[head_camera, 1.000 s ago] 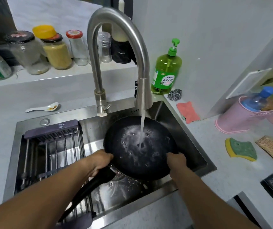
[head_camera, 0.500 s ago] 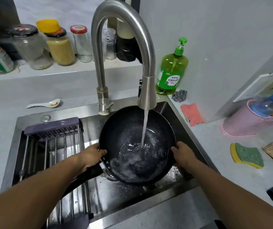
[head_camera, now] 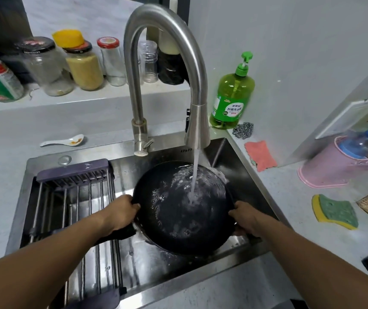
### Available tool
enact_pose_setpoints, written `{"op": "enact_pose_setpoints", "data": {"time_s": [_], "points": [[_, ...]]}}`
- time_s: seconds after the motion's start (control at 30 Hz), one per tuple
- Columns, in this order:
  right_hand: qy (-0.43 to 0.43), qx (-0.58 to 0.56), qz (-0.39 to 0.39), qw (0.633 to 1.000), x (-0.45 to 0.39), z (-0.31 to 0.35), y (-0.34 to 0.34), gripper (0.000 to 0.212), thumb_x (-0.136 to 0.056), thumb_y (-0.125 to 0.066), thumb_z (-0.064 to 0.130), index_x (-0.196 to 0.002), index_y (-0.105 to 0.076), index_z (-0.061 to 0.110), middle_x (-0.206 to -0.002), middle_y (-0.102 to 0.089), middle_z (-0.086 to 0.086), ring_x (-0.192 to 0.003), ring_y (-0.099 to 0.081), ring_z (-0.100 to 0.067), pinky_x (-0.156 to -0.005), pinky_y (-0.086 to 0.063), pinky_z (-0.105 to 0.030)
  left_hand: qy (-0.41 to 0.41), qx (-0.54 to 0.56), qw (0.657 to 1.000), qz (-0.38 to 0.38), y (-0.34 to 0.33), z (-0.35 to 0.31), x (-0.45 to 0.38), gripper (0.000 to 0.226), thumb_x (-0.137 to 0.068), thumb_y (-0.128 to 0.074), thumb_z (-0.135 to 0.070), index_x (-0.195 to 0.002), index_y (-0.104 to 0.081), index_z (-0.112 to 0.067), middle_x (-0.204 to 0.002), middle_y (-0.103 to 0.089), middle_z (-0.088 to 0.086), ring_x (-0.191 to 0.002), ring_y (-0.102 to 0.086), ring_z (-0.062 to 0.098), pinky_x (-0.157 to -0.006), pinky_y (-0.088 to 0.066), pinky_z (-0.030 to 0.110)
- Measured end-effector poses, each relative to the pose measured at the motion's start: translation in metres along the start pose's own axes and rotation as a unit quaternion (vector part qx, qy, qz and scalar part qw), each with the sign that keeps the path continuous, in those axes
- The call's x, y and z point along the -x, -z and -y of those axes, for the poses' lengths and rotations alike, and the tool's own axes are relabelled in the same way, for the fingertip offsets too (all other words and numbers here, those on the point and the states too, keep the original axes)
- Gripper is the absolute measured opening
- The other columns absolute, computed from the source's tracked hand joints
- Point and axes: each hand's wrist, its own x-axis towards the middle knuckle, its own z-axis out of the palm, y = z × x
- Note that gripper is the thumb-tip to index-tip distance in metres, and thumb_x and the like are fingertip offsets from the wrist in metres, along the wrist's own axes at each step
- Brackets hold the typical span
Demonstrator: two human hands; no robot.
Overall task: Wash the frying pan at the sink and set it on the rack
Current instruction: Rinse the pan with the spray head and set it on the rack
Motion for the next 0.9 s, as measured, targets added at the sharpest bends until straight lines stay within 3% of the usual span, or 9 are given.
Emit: {"op": "enact_pose_setpoints", "data": {"time_s": [0.1,0.17,0.3,0.4,0.43,0.57,0.67,0.8,0.9], "points": [[-0.004,-0.041,0.011,0.999,-0.011,-0.005,-0.021,0.008,-0.099,-0.051,0.005,-0.102,-0.055,0.010,-0.093,-0.064,-0.017,-0.064,-0.062,-0.027,-0.050,-0.060,-0.036,-0.033,-0.028,0.998,-0.041,0.009,0.005,-0.003,0.017,-0.101,-0.054,-0.023,-0.098,-0.063,-0.009,-0.091,-0.069,0.009,-0.084,-0.065,0.024,-0.071,-0.044,0.029],[0.011,-0.061,-0.001,0.998,-0.016,-0.006,-0.026,0.011,-0.097,-0.052,0.003,-0.102,-0.055,0.012,-0.095,-0.064,-0.018,-0.067,-0.062,-0.029,-0.056,-0.062,-0.043,-0.043,-0.003,0.998,-0.055,0.011,0.008,-0.005,0.017,-0.101,-0.055,-0.025,-0.100,-0.063,-0.010,-0.091,-0.069,0.007,-0.085,-0.065,0.023,-0.073,-0.045,0.030],[0.088,0.000,-0.060,0.994,-0.013,-0.005,-0.008,0.010,-0.099,-0.047,0.008,-0.091,-0.046,0.013,-0.088,-0.057,-0.013,-0.069,-0.059,-0.027,-0.049,-0.054,-0.035,-0.045,0.059,0.997,-0.005,0.000,0.013,-0.004,0.021,-0.098,-0.061,-0.026,-0.112,-0.061,-0.010,-0.100,-0.072,0.006,-0.091,-0.067,0.024,-0.082,-0.051,0.033],[0.127,0.122,-0.094,0.980,-0.008,0.000,0.019,0.006,-0.095,-0.047,0.013,-0.091,-0.048,0.008,-0.088,-0.058,-0.013,-0.081,-0.061,-0.031,-0.067,-0.054,-0.041,-0.012,0.123,0.990,0.063,-0.016,0.004,0.002,0.015,-0.094,-0.066,-0.022,-0.104,-0.061,-0.012,-0.094,-0.074,0.009,-0.073,-0.066,0.018,-0.067,-0.052,0.028],[0.126,0.150,-0.090,0.976,-0.006,0.003,0.026,0.008,-0.095,-0.047,0.014,-0.091,-0.049,0.008,-0.087,-0.058,-0.012,-0.080,-0.061,-0.029,-0.067,-0.053,-0.039,-0.004,0.117,0.990,0.079,-0.018,-0.001,0.004,0.008,-0.096,-0.064,-0.017,-0.097,-0.063,-0.009,-0.089,-0.073,0.009,-0.068,-0.064,0.015,-0.062,-0.051,0.025],[0.069,0.169,-0.040,0.982,0.008,0.025,0.042,0.025,-0.100,-0.043,0.013,-0.078,-0.053,0.007,-0.070,-0.061,-0.013,-0.053,-0.063,-0.023,-0.040,-0.052,-0.027,0.031,0.036,0.991,0.124,-0.012,-0.013,0.008,0.028,-0.097,-0.053,-0.015,-0.086,-0.070,0.004,-0.074,-0.070,0.013,-0.054,-0.062,0.018,-0.052,-0.048,0.025],[-0.008,0.199,0.017,0.980,0.014,0.048,0.045,0.034,-0.098,-0.041,0.013,-0.074,-0.062,0.000,-0.054,-0.066,-0.013,-0.040,-0.060,-0.019,-0.040,-0.043,-0.019,0.060,-0.009,0.974,0.217,0.001,-0.018,0.012,0.036,-0.100,-0.039,-0.010,-0.090,-0.069,0.008,-0.068,-0.067,0.014,-0.055,-0.067,0.028,-0.053,-0.052,0.031],[-0.090,0.286,0.121,0.946,0.016,0.083,0.057,0.030,-0.087,-0.047,0.012,-0.065,-0.065,0.004,-0.063,-0.070,-0.012,-0.034,-0.041,-0.008,-0.037,-0.025,-0.012,0.100,-0.063,0.945,0.304,0.014,-0.031,0.016,0.042,-0.106,-0.024,-0.016,-0.085,-0.060,-0.010,-0.059,-0.055,0.007,-0.047,-0.050,0.019,-0.047,-0.045,0.026],[-0.111,0.283,0.159,0.939,0.015,0.104,0.067,0.036,-0.092,-0.044,0.023,-0.079,-0.073,0.006,-0.070,-0.071,-0.013,-0.029,-0.029,-0.005,-0.031,-0.017,-0.010,0.114,-0.098,0.935,0.322,0.025,-0.041,0.015,0.034,-0.105,-0.030,-0.017,-0.083,-0.054,-0.010,-0.055,-0.055,0.002,-0.044,-0.048,0.014,-0.043,-0.041,0.022]]}}
